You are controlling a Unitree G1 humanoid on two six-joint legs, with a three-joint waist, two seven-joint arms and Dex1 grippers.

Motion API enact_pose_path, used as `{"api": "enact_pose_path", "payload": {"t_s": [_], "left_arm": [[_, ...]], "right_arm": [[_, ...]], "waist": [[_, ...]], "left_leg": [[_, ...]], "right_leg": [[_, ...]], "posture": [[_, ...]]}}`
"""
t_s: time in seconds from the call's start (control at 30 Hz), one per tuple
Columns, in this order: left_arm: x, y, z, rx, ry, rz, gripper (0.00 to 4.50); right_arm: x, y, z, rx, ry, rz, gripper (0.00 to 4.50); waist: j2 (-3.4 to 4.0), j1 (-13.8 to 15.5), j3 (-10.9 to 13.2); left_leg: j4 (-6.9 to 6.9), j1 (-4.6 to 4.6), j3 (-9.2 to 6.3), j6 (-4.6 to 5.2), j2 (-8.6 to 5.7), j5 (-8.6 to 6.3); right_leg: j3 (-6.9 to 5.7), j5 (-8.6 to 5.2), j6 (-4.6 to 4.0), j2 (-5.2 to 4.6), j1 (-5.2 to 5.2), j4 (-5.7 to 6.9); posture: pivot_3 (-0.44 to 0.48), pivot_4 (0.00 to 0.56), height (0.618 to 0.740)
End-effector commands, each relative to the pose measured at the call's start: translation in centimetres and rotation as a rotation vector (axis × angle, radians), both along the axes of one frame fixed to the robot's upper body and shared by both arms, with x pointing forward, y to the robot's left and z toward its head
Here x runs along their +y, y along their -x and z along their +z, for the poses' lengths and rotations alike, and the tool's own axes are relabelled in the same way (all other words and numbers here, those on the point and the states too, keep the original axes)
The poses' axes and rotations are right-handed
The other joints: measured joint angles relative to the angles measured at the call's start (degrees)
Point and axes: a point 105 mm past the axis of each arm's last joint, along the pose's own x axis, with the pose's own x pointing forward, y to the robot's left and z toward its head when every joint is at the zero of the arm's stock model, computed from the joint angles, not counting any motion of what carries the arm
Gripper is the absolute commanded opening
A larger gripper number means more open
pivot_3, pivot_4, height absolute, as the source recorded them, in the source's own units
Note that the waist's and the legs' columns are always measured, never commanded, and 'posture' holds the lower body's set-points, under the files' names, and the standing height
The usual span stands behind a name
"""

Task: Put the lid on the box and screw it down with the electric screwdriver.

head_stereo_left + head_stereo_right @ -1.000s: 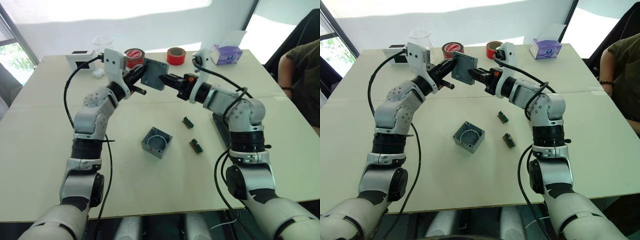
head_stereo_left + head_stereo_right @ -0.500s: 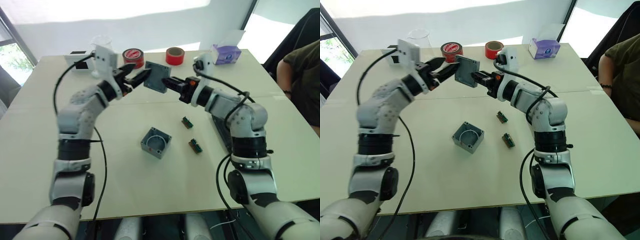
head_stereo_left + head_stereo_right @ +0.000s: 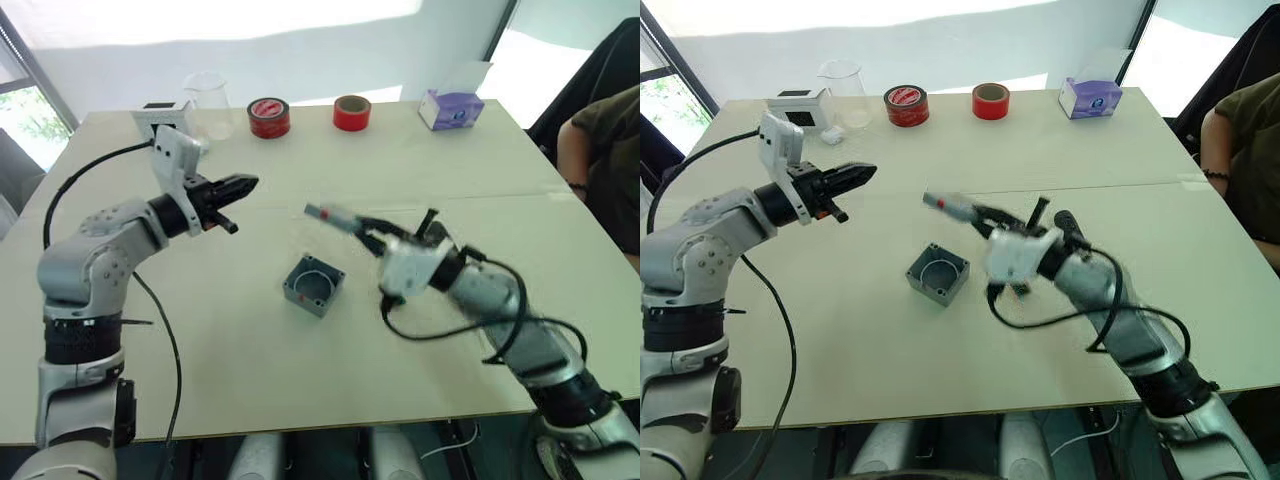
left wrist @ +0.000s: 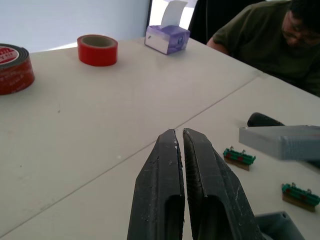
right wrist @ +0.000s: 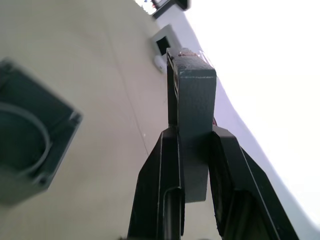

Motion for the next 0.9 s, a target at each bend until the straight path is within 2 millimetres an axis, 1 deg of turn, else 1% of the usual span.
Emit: {"api": "enact_pose_path", "payload": {"t_s": [0.03,0.13,0.27,0.37,0.43,0.53,0.77,0.9], "left_arm": [[-1.7,0.9,0.3,-0.026,-0.046,-0.094,0.07],[-2.4,1.2,-0.2,-0.007,-0.069,-0.143,0.07],[-3.3,1.5,-1.3,-0.008,-0.136,-0.194,0.07],[-3.5,1.5,-1.5,-0.010,-0.149,-0.209,0.07],[-4.0,1.4,-2.2,-0.004,-0.165,-0.212,0.07],[-4.9,1.8,-2.9,0.010,-0.146,-0.235,0.07],[-5.1,1.7,-3.8,0.008,-0.206,-0.250,0.07],[-5.2,1.6,-4.3,0.007,-0.220,-0.251,0.07]], "right_arm": [[1.0,1.2,-0.4,-0.184,0.077,0.072,0.14],[1.5,1.5,-1.3,-0.218,0.097,0.096,0.14],[1.8,1.0,-1.8,-0.242,0.115,0.081,0.14],[1.9,0.8,-1.8,-0.247,0.113,0.078,0.14],[1.7,0.3,-2.3,-0.231,0.116,0.052,0.14],[1.8,0.2,-3.1,-0.230,0.136,0.052,0.14],[2.2,0.5,-3.5,-0.234,0.150,0.086,0.14],[2.4,0.5,-3.3,-0.255,0.157,0.099,0.14]], "waist": [[-0.01,0.02,0.00],[-0.01,0.00,0.00],[0.00,-0.06,0.00],[-0.01,0.04,0.00],[-0.01,0.02,0.00],[0.00,0.07,-0.01],[0.00,-0.05,0.00],[0.00,0.02,0.00]], "left_leg": [[0.01,0.02,-0.01,-0.02,0.00,0.01],[0.01,0.02,-0.02,-0.04,0.01,0.03],[0.00,0.02,-0.01,-0.04,0.06,0.03],[0.01,0.02,-0.01,-0.04,0.06,0.02],[0.01,0.02,-0.01,-0.04,0.06,0.02],[0.01,0.04,-0.02,-0.03,0.06,0.02],[0.01,0.05,-0.02,-0.02,0.10,0.02],[0.01,0.05,-0.01,-0.02,0.09,0.01]], "right_leg": [[0.00,0.00,0.00,0.00,0.03,0.01],[0.00,0.00,0.00,0.00,0.04,0.00],[0.00,0.00,-0.01,0.05,0.05,-0.02],[0.00,0.00,-0.01,0.05,0.07,-0.03],[0.00,0.00,-0.01,0.05,0.08,-0.05],[-0.01,0.00,-0.01,0.05,0.12,-0.05],[-0.01,0.00,-0.01,0.08,0.12,-0.06],[-0.01,0.00,-0.01,0.08,0.13,-0.07]], "posture": [[0.000,0.150,0.740],[0.000,0.150,0.740],[0.000,0.150,0.740],[0.000,0.150,0.740],[0.000,0.150,0.740],[0.000,0.150,0.740],[0.000,0.150,0.740],[0.000,0.150,0.740]]}}
